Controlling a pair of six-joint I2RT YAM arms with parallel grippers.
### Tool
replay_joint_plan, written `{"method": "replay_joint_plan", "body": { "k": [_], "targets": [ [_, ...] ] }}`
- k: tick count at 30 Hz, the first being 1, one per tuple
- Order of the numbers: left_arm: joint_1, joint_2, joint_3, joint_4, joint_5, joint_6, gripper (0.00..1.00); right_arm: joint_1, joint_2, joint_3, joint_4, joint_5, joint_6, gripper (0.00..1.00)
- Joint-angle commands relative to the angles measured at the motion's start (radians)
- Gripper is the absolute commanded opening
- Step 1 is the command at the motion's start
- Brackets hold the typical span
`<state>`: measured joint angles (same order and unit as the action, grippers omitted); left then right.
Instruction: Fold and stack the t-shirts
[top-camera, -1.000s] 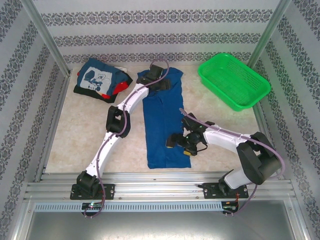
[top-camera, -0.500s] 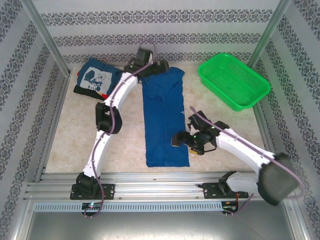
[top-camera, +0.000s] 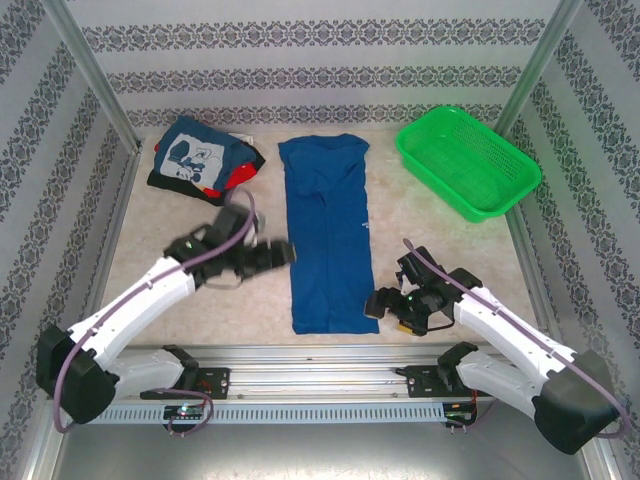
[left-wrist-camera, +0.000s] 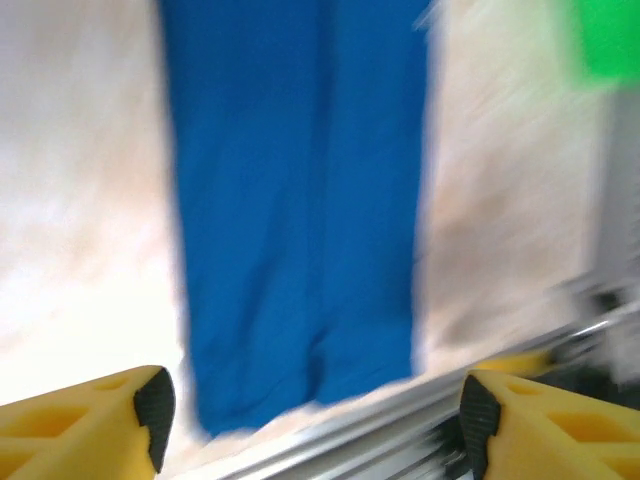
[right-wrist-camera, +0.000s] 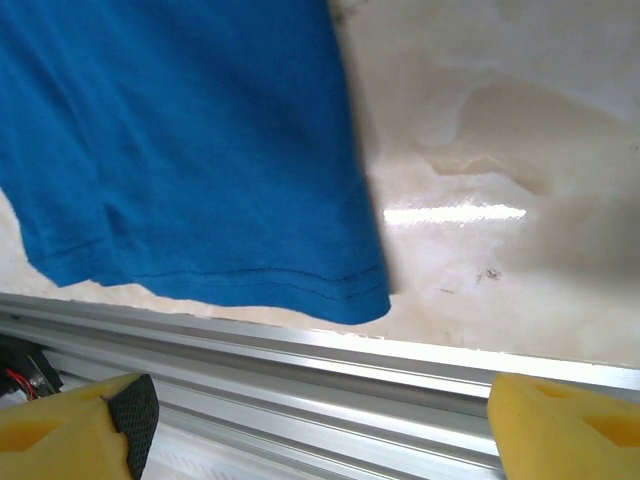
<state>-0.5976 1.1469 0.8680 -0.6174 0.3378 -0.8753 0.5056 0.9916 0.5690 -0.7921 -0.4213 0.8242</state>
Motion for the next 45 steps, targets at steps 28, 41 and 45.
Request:
{"method": "replay_joint_plan", "body": {
  "k": [28,41,45],
  "targets": [
    [-0.362,0.238,-0.265,0.401,-0.152,-0.378,0.30,0.000,0.036,-0.142,0.161,-0.071,-0.049,0.79],
    [-0.383,0.302,-0.285,0.420,-0.141,-0.401,0.10,0.037,0.151,-0.119,0.251,-0.063,-0.023,0.71],
    [-0.384,0.233,-0.298,0.352,-0.165,-0.398,0.00,0.046,0.172,-0.108,0.266,-0.053,-0.010,0.68]
  ]
}}
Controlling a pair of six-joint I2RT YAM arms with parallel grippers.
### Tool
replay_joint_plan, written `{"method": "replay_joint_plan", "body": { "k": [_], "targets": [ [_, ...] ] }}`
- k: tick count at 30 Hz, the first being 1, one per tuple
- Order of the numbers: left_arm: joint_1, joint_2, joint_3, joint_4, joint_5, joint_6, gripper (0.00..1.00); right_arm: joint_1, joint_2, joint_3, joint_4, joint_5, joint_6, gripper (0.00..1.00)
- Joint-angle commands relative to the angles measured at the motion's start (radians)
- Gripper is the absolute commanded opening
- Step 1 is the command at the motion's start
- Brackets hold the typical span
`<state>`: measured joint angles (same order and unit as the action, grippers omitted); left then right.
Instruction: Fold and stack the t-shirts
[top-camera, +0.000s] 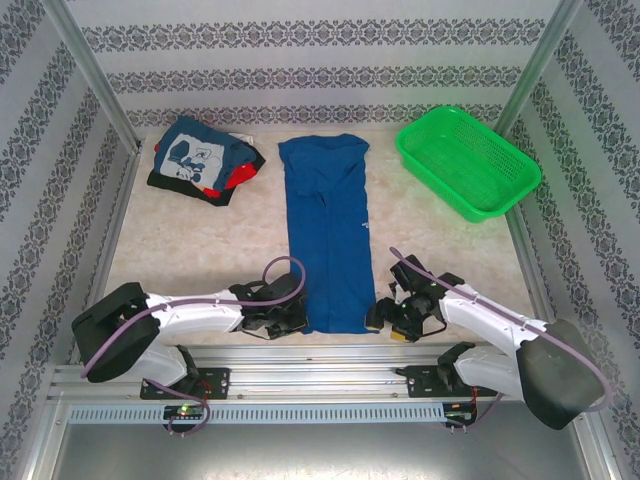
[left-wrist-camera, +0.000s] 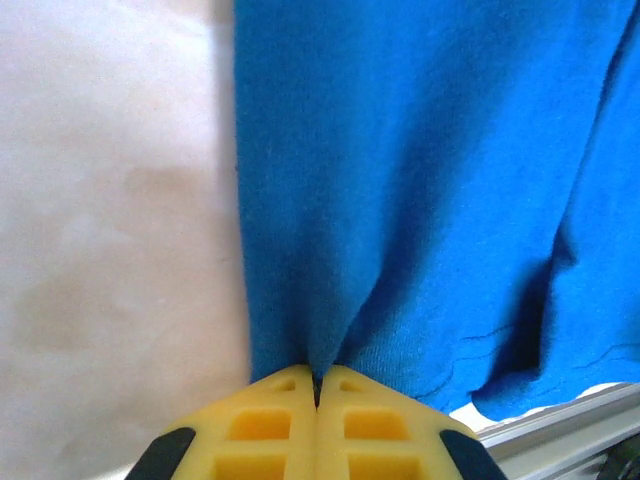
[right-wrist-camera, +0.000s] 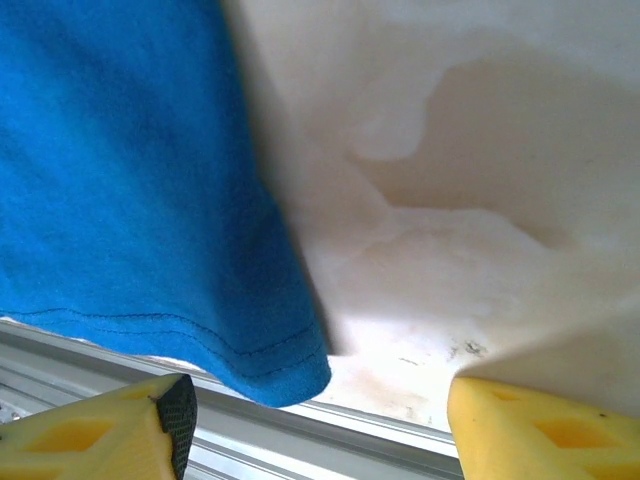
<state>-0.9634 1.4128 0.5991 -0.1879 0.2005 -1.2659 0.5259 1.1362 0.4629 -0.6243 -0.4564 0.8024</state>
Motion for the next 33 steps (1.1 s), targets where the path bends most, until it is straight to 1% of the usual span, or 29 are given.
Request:
{"method": "replay_joint_plan", "body": {
  "k": [1,3,8,11,14,19,21,23,26,28,29,30,31,32,33],
  "targets": [
    [-0.018,-0.060,-0.038,-0.093,-0.033,-0.011,0.00,0.030,0.032,0.003,0.103,-0.013,0.018,0.67],
    [-0.018,-0.102,-0.054,-0.117,-0.042,-0.009,0.00,0.038,0.046,0.006,0.114,-0.007,0.030,0.65],
    [-0.018,-0.174,-0.089,-0.112,-0.044,-0.006,0.00,0.051,0.084,0.031,0.145,-0.008,0.049,0.61],
    [-0.018,-0.221,-0.107,-0.124,-0.059,-0.006,0.00,0.072,0.106,0.053,0.152,-0.005,0.055,0.60],
    [-0.018,-0.238,-0.129,-0.101,-0.049,-0.006,0.00,0.093,0.127,0.066,0.161,-0.004,0.066,0.60],
    [-0.018,-0.222,-0.143,-0.087,-0.021,0.002,0.00,0.124,0.127,0.086,0.156,0.006,0.098,0.59],
    [-0.018,-0.234,-0.144,-0.103,-0.021,-0.007,0.09,0.135,0.115,0.097,0.138,0.013,0.105,0.59],
    [-0.019,-0.286,-0.132,-0.157,-0.048,-0.020,0.14,0.145,0.101,0.111,0.110,0.023,0.108,0.59],
    [-0.018,-0.396,-0.107,-0.269,-0.103,-0.023,0.30,0.152,0.089,0.120,0.086,0.027,0.110,0.59],
    [-0.018,-0.443,-0.100,-0.322,-0.112,-0.019,0.39,0.155,0.089,0.122,0.082,0.028,0.113,0.59],
    [-0.018,-0.454,-0.100,-0.336,-0.105,-0.017,0.40,0.158,0.094,0.123,0.080,0.028,0.113,0.59],
    [-0.018,-0.460,-0.105,-0.343,-0.096,-0.016,0.39,0.161,0.097,0.125,0.080,0.029,0.113,0.59],
    [-0.019,-0.460,-0.115,-0.345,-0.082,-0.014,0.36,0.163,0.100,0.126,0.081,0.030,0.114,0.59],
    [-0.020,-0.459,-0.122,-0.350,-0.075,-0.010,0.29,0.164,0.103,0.126,0.083,0.031,0.115,0.60],
    [-0.020,-0.460,-0.128,-0.348,-0.073,-0.005,0.25,0.164,0.106,0.127,0.087,0.032,0.116,0.60]
  ]
}}
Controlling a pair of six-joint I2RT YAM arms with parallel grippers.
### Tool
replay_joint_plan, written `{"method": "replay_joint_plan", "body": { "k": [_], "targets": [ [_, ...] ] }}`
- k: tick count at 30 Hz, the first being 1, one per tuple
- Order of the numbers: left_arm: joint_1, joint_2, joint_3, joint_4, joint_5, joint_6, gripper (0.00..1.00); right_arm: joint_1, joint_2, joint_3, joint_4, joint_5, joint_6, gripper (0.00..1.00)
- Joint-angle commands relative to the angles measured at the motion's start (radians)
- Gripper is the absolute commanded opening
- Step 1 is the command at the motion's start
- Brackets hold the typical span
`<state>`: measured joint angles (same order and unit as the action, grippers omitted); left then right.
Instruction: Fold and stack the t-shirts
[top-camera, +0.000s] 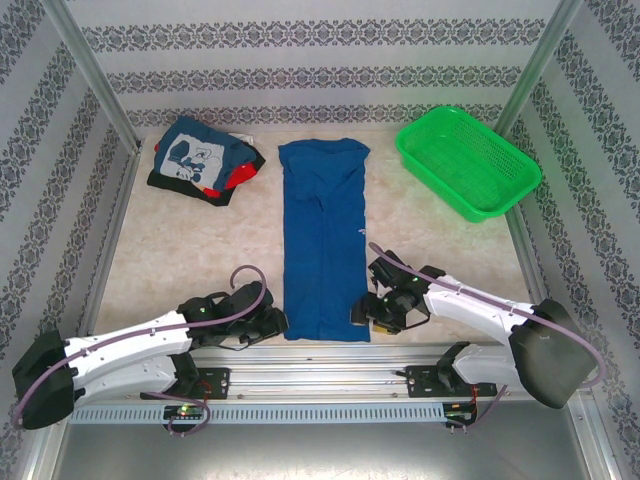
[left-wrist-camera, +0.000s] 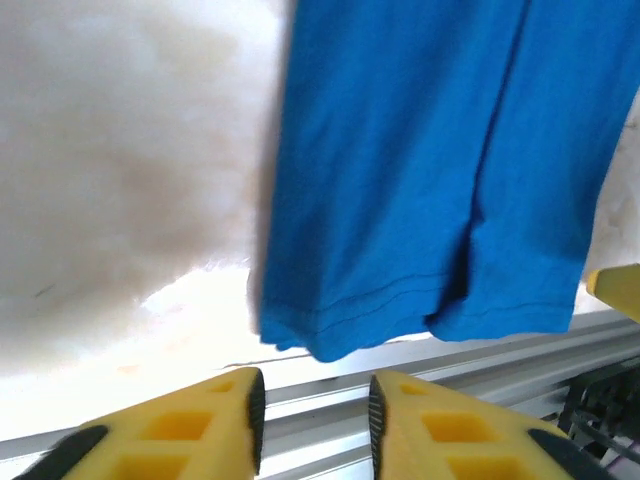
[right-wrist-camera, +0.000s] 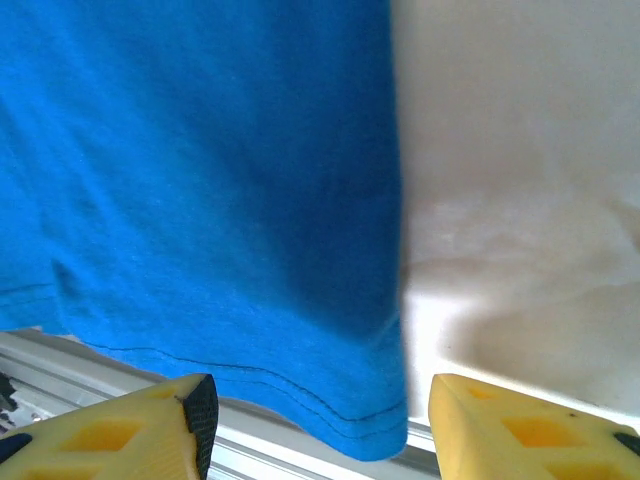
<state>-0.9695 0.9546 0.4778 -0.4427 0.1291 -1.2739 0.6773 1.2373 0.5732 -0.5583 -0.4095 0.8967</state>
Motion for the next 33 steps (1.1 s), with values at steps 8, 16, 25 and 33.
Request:
{"method": "replay_joint_plan", "body": {
  "k": [8,16,25,33],
  "targets": [
    [-0.014,0.128,-0.031,0.112,0.056,0.019,0.22,0.027,0.017,0.022,0.025,-0.008,0.025,0.60],
    [-0.013,0.201,-0.025,0.188,0.016,0.015,0.25,0.039,0.013,0.016,0.012,-0.003,0.033,0.60],
    [-0.015,0.146,-0.026,0.176,0.010,0.012,0.20,0.054,0.026,0.005,0.000,0.004,0.045,0.59],
    [-0.020,0.000,-0.075,0.078,0.017,-0.028,0.26,0.058,0.010,-0.002,-0.019,0.009,0.051,0.59]
  ]
}}
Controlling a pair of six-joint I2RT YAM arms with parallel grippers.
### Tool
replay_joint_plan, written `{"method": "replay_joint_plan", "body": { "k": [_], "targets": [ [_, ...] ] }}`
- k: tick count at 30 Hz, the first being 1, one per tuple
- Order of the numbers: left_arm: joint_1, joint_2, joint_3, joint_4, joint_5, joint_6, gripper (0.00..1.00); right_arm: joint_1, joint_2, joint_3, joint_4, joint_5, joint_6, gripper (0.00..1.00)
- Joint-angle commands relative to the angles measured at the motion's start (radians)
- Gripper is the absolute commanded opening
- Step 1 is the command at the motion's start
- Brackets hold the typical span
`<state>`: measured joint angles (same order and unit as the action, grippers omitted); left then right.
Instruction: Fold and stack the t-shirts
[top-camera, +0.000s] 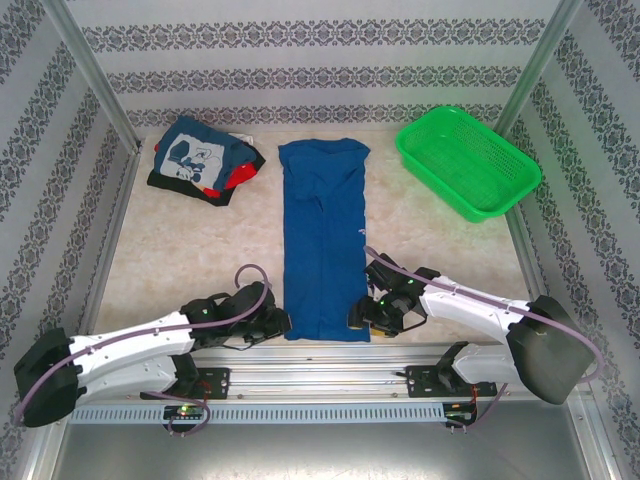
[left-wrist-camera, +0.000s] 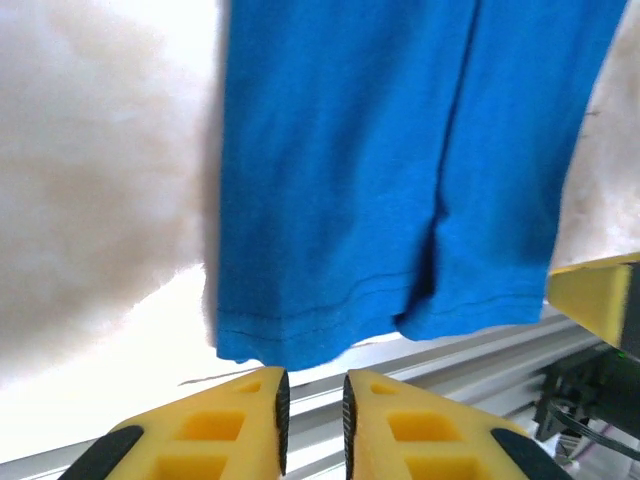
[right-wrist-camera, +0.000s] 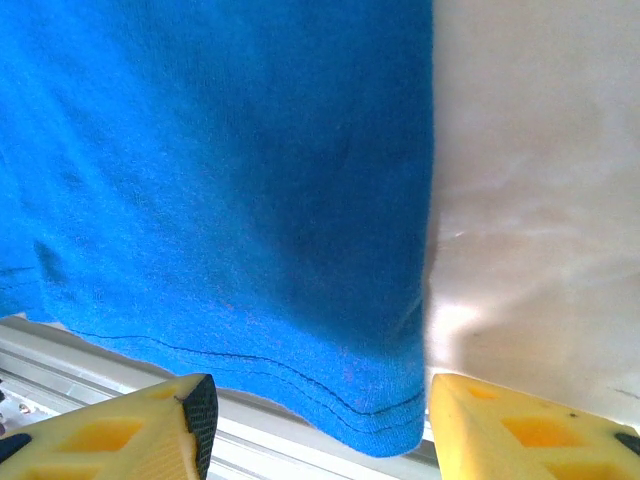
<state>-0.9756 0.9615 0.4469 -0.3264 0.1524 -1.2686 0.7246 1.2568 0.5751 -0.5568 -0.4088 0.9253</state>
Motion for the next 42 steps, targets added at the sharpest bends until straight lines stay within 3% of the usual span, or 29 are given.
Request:
{"method": "replay_joint_plan", "body": {
  "k": [1,6,9,21,30,35,42],
  "targets": [
    [-0.014,-0.001,-0.060,-0.008,-0.003,-0.046,0.28,0.011,-0.004,-0.003,-0.018,0.006,0.022,0.60],
    [-0.012,0.059,-0.072,0.093,-0.017,-0.057,0.43,0.013,-0.009,-0.007,-0.020,0.007,0.024,0.60],
    [-0.012,0.112,-0.066,0.144,-0.015,-0.061,0.46,0.015,-0.013,-0.009,-0.026,0.007,0.025,0.60],
    [-0.012,0.108,-0.047,0.150,-0.046,-0.066,0.44,0.018,-0.015,-0.018,-0.014,0.004,0.028,0.60],
    [-0.012,0.241,-0.004,0.197,-0.014,-0.050,0.34,0.026,0.024,-0.009,-0.003,-0.007,0.022,0.60],
    [-0.011,0.261,0.000,0.186,-0.004,-0.042,0.16,0.032,0.053,-0.017,0.012,-0.002,0.027,0.58],
    [-0.009,0.269,0.014,0.187,0.002,-0.037,0.05,0.053,0.115,0.006,0.047,-0.001,0.030,0.45]
  ]
}}
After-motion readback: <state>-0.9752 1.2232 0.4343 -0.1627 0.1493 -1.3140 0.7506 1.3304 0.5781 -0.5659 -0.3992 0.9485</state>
